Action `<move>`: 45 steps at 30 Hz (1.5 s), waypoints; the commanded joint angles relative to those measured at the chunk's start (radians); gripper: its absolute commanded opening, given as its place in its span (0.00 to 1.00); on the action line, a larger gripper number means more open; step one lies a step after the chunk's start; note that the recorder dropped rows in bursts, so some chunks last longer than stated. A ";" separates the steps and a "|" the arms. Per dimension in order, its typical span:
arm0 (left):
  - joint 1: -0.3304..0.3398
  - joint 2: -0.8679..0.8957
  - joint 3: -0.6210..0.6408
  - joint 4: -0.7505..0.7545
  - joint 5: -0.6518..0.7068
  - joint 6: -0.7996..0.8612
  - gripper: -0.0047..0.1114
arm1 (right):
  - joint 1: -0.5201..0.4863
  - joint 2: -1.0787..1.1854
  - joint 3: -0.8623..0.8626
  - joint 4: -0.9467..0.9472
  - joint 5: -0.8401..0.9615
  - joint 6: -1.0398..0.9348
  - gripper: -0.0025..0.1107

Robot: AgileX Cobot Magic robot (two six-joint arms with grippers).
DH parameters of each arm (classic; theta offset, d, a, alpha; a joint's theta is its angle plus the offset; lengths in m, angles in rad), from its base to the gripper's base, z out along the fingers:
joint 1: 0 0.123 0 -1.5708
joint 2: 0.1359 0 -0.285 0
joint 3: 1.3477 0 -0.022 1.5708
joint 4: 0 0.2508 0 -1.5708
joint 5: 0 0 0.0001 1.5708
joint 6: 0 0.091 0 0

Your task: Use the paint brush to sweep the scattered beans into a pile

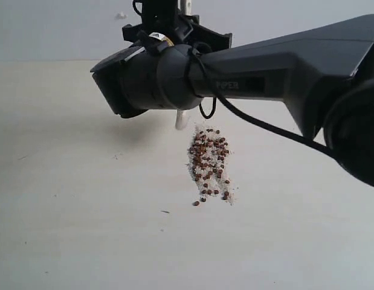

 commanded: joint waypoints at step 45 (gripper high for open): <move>-0.001 -0.007 0.002 0.006 0.003 0.002 0.04 | -0.842 -0.544 0.870 -3.000 0.001 2.108 0.02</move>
